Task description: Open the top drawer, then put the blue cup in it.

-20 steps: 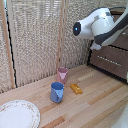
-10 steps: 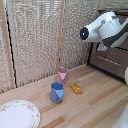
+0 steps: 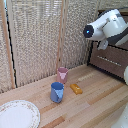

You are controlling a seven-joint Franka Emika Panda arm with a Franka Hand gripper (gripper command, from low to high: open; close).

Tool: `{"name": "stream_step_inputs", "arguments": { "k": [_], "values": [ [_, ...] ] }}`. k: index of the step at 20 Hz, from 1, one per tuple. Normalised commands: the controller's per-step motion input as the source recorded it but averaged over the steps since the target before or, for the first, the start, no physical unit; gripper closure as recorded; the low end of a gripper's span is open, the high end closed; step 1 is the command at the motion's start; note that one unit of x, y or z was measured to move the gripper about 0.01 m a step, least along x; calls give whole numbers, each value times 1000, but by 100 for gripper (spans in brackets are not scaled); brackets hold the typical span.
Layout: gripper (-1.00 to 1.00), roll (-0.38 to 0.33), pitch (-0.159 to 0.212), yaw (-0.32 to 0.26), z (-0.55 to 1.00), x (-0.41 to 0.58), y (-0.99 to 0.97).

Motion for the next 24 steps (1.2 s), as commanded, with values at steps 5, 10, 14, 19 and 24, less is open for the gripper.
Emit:
{"name": "stream_step_inputs", "arguments": {
  "k": [5, 10, 14, 19, 24],
  "values": [
    [-100, 53, 15, 9, 145, -45, -853],
    [100, 36, 2, 15, -3, 6, -409],
    [100, 0, 0, 3, 0, 1, 0],
    [100, 0, 8, 21, -19, 0, 0],
    [100, -1, 15, 39, -49, -21, 0]
  ]
}}
